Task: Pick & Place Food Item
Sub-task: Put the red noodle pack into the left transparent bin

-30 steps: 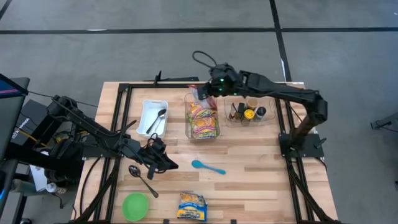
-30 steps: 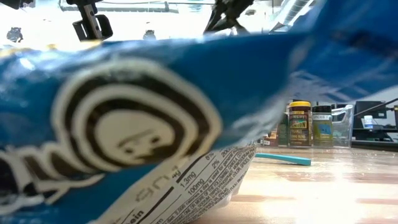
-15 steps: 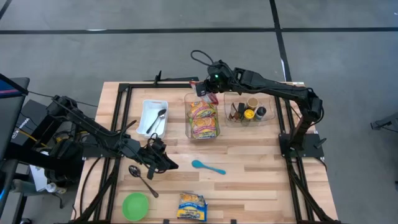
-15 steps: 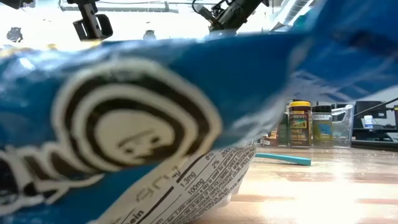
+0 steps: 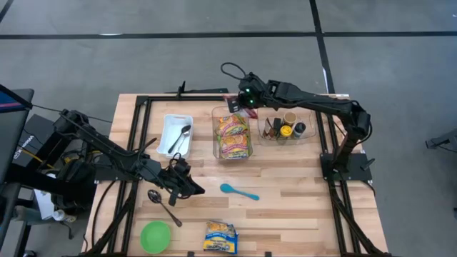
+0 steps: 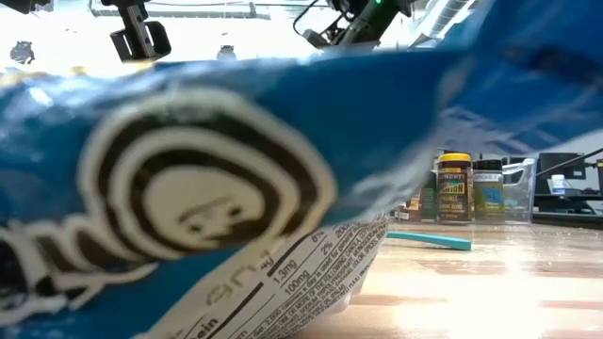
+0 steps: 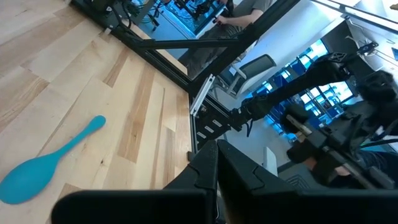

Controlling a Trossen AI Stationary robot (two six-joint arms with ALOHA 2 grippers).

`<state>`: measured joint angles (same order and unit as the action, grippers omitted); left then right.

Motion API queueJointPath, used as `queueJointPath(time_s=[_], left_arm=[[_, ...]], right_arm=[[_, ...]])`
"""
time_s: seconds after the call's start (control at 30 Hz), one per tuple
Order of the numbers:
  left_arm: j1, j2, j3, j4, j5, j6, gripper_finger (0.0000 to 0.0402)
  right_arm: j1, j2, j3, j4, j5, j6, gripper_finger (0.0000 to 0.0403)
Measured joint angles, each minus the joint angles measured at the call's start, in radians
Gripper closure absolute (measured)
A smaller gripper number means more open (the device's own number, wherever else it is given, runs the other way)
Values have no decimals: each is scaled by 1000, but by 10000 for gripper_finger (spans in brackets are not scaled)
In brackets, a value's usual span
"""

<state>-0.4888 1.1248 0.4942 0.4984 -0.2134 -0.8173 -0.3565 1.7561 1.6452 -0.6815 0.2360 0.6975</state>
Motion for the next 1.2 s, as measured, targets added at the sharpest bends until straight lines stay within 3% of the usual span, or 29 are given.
queueJointPath(time_s=[0.17, 0.5, 1.2], left_arm=[[0, 0, 0, 0, 0, 0, 402], [0, 0, 0, 0, -1, 0, 402], [0, 0, 0, 15, -4, 0, 402]], right_arm=[[-5, 1, -61, 68, 24, -25, 403], [2, 18, -57, 107, 80, -27, 403], [66, 52, -59, 135, 49, -16, 403]])
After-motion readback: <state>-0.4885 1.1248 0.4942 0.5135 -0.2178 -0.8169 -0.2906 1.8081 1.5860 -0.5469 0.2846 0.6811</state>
